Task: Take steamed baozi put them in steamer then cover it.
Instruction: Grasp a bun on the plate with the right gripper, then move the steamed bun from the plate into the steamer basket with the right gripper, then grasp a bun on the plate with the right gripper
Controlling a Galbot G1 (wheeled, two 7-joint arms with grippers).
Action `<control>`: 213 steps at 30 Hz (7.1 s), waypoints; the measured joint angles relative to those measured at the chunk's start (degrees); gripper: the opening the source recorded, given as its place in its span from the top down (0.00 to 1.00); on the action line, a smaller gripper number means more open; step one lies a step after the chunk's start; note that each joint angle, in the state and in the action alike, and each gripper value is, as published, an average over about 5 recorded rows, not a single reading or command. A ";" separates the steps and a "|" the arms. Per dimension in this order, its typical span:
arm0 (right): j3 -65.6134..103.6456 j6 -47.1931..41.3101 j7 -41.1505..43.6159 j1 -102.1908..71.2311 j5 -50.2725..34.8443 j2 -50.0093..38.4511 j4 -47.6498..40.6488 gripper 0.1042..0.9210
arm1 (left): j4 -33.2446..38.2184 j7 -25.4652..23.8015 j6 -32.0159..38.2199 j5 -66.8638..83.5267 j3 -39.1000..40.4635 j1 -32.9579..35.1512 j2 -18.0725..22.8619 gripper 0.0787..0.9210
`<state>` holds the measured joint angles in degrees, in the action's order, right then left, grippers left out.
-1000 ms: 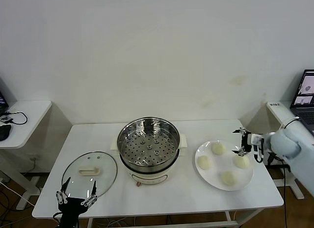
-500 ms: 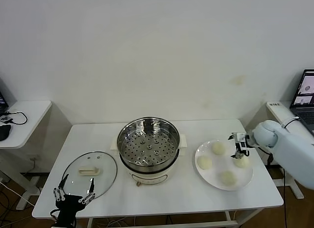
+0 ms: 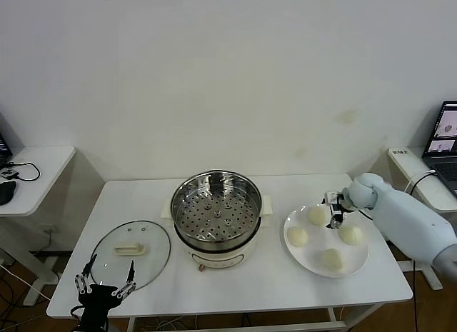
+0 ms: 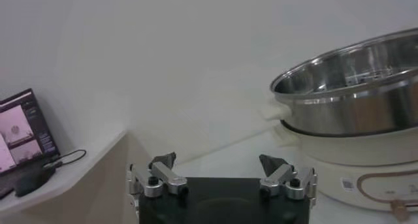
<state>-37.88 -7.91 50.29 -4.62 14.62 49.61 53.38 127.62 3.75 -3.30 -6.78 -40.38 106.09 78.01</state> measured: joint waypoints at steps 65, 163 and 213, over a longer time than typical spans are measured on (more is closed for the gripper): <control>-27.89 -0.05 0.38 36.40 -27.20 3.27 17.05 0.38 | -0.45 0.20 0.65 1.09 -0.21 -1.40 -2.72 0.12; -31.06 -10.71 3.63 29.77 -22.89 -14.43 33.67 0.12 | 1.59 -0.12 -0.67 5.17 -4.04 -5.13 -5.39 0.12; -12.63 -10.23 3.18 3.03 -11.97 -2.64 17.17 0.35 | 0.90 -0.46 -1.08 4.73 -5.22 -3.61 -4.92 0.12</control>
<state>-50.51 -18.14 53.48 -1.59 2.65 46.97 70.55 128.52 3.29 -4.37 -2.05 -45.60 102.48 73.09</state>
